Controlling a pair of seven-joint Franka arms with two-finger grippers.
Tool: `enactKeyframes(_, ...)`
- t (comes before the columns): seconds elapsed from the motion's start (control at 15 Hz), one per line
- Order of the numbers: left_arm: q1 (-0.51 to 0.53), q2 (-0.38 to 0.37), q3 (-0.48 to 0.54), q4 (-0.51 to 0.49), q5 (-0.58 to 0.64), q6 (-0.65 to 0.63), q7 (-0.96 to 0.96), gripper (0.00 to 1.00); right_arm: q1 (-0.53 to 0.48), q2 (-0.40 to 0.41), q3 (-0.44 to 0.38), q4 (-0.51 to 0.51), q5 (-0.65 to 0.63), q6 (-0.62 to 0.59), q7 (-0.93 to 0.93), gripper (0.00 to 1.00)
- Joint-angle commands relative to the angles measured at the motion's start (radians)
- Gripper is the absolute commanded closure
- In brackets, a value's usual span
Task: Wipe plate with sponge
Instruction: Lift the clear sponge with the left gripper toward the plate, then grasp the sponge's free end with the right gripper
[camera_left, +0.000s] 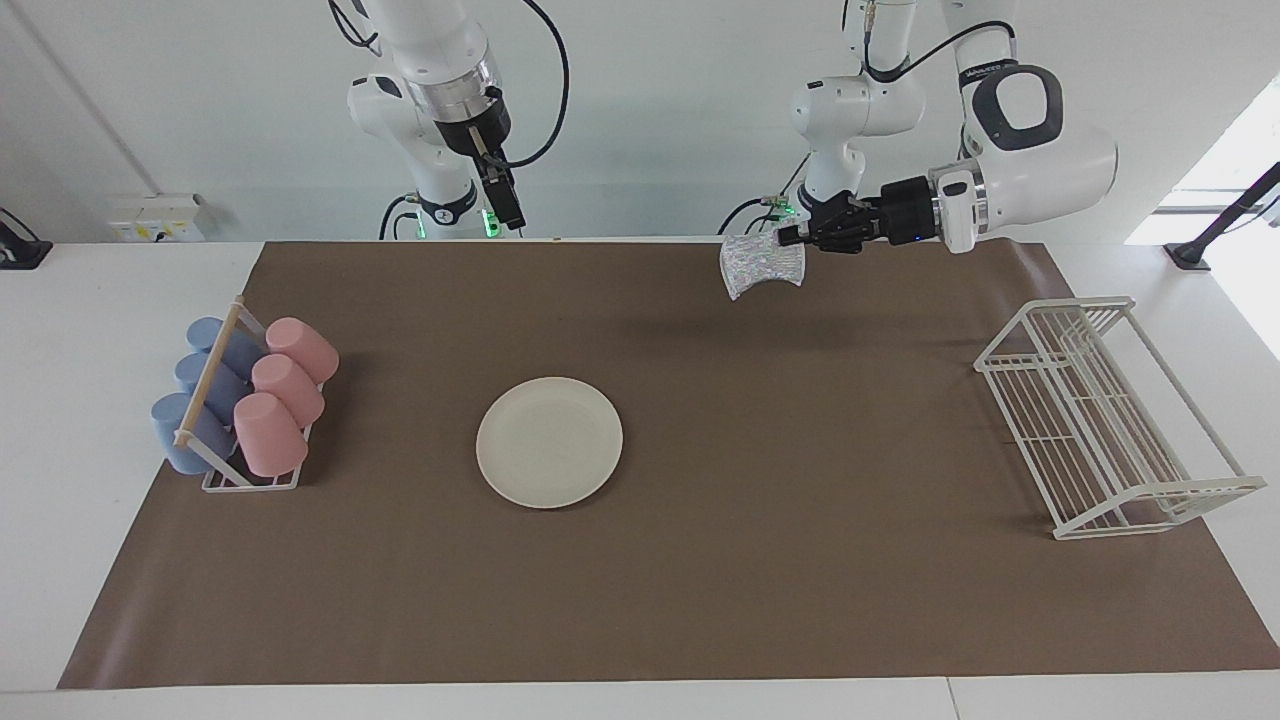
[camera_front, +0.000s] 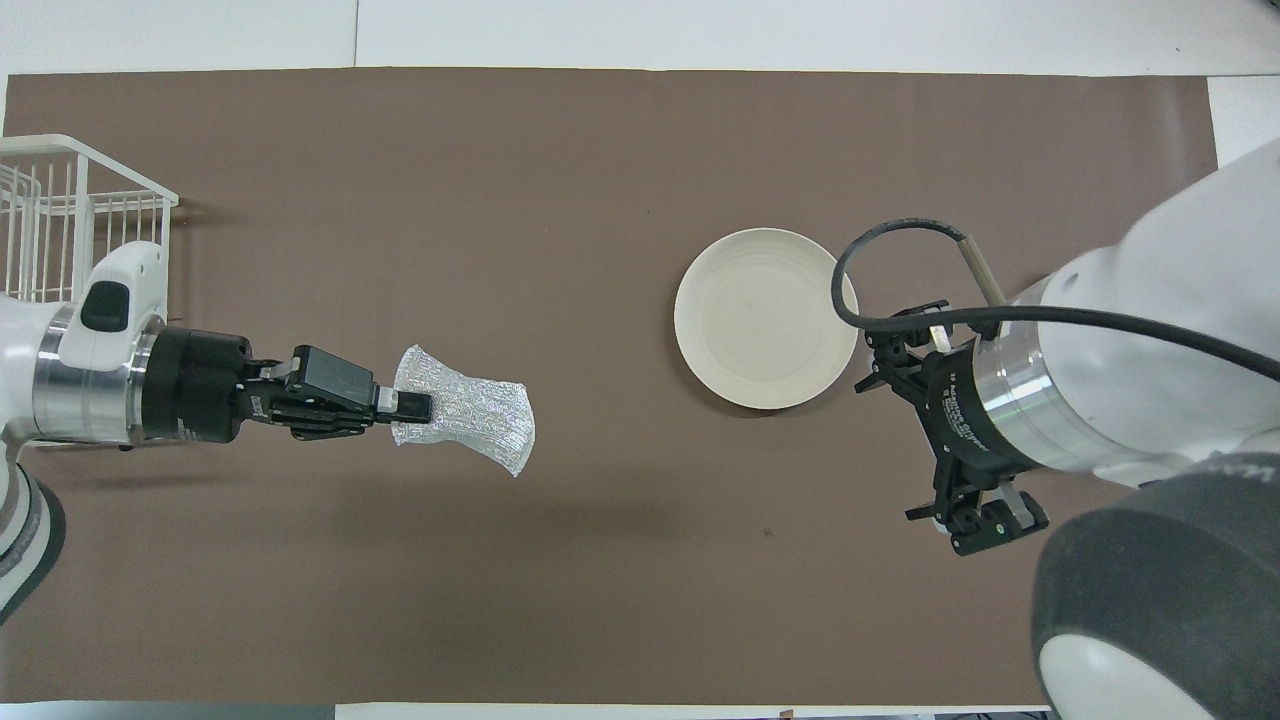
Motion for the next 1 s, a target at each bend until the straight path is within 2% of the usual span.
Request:
enactKeyframes(0.0,-0.034,-0.088,0.009,-0.126,-0.108,0.042,0.078,1.00,0.002,-0.017,-0.002,-0.015,0.021,0.015,0.001,0.00)
enactKeyframes(0.13,-0.072,-0.115,0.009,-0.185,-0.168,0.080,0.153,1.00,-0.005,-0.033,-0.002,-0.020,0.021,-0.002,0.013,0.00)
enactKeyframes(0.33,-0.172,-0.136,0.009,-0.256,-0.290,0.210,0.254,1.00,-0.002,-0.029,-0.002,-0.017,0.028,0.024,0.021,0.00)
enactKeyframes(0.6,-0.212,-0.137,0.007,-0.279,-0.384,0.206,0.303,1.00,0.093,-0.038,0.009,-0.054,0.022,0.186,0.289,0.00)
enactKeyframes(0.73,-0.253,-0.136,0.009,-0.278,-0.412,0.214,0.307,1.00,0.152,-0.050,0.009,-0.093,0.028,0.251,0.358,0.00)
enactKeyframes(0.93,-0.258,-0.136,0.009,-0.279,-0.413,0.209,0.307,1.00,0.208,-0.067,0.012,-0.144,0.047,0.307,0.444,0.00)
